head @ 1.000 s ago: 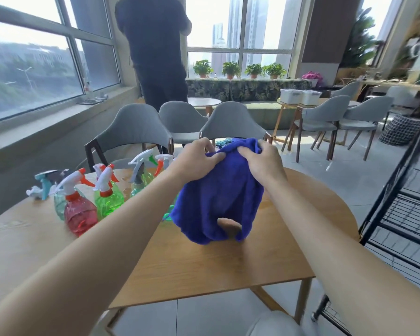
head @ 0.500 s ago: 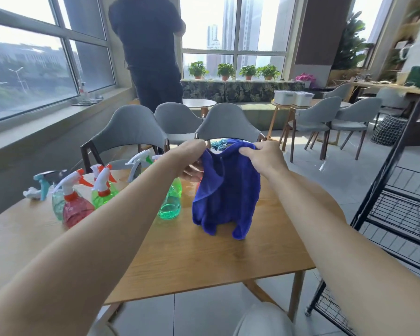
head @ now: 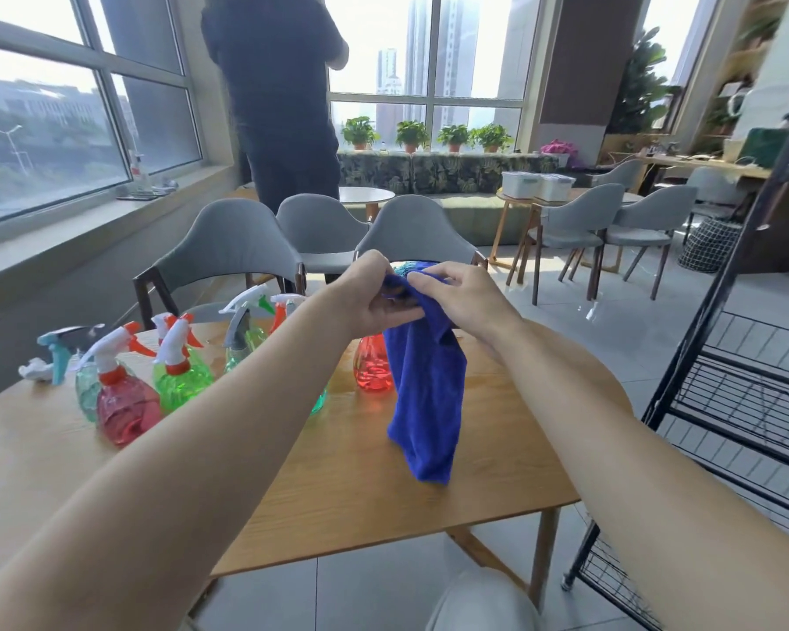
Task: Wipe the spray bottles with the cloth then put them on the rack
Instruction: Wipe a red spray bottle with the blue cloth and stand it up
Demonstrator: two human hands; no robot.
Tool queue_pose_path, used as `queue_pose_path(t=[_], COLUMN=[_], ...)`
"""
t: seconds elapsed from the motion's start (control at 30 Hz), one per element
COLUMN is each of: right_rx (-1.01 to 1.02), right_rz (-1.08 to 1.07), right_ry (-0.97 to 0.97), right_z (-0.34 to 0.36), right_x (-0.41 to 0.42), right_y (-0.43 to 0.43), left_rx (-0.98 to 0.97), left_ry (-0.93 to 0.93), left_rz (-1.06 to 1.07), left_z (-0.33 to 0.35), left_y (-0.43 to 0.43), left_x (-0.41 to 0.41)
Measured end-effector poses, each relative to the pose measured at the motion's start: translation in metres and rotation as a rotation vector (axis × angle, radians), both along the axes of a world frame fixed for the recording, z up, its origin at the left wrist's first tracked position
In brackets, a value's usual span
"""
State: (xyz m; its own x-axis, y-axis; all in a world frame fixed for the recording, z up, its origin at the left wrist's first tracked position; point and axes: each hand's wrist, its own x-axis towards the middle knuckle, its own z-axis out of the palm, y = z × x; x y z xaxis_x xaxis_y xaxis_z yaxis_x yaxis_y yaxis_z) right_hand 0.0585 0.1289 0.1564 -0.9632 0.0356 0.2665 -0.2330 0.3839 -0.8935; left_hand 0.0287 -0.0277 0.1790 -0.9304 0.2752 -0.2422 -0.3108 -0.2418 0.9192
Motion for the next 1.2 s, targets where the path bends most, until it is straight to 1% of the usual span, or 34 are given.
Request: queue_pose_path(t=[0.07,0.13,0.17,0.23,0.3,0.37,0.4,0.43,0.53,0.63,0.7,0.83,0.9,1.0,1.07,1.13,1.2], right_rx=[0.000,0.037,0.055,0.078,0.090,0.131,0.161,0.190,0.235,0.233,0.231,0.314,0.354,0.421,0.471,0.519,0.591], right_rz=[0.021,0.003,-0.012,-0.060,-0.106,-0.140,-0.146,-0.145,-0.141,-0.187,-0.223,-0.261,-0.272,-0.303,-0.318,-0.347,-0.420], right_ry=[-0.041,-0.050,-0.034,0.001,0.019,0.051,0.069,0.089,0.131,0.140,0.134,0.113,0.117,0.106,0.091,0.100,0.128], right_z=[0.000,-0.002,-0.004,-0.005,-0.004,-0.001,0.001,0.003,0.008,0.009,0.009,0.010,0.013,0.019,0.020,0.019,0.019], right_x=[0.002,0.002,0.000,-0.001,-0.002,-0.003,-0.002,-0.002,-0.003,-0.007,-0.008,-0.007,-0.008,-0.012,-0.019,-0.026,-0.032], right_y=[0.002,0.005,0.008,0.011,0.013,0.014,0.014,0.015,0.018,0.022,0.027,0.037,0.042,0.050,0.056,0.060,0.062], left_rx=[0.037,-0.002,-0.080,-0.316,-0.569,-0.811,-0.892,-0.930,-0.935,-0.923,-0.899,-0.824,-0.755,-0.622,-0.579,-0.594,-0.661], left_ry=[-0.010,-0.014,-0.001,0.073,0.202,0.367,0.421,0.439,0.464,0.512,0.546,0.649,0.673,0.633,0.591,0.606,0.670], left_rz=[0.022,0.021,0.025,0.093,0.184,0.227,0.229,0.212,0.136,0.094,0.134,0.333,0.403,0.438,0.433,0.416,0.397], left_z=[0.002,0.005,0.007,0.009,0.006,0.006,0.005,0.005,0.003,0.004,0.005,0.011,0.014,0.017,0.019,0.018,0.016], left_y=[0.003,0.006,0.008,0.010,0.009,0.005,0.003,0.003,0.002,0.002,0.004,0.012,0.019,0.029,0.034,0.037,0.040], left_x=[0.002,0.005,0.007,0.007,0.001,-0.004,-0.005,-0.006,-0.014,-0.019,-0.022,-0.022,-0.024,-0.027,-0.030,-0.037,-0.045])
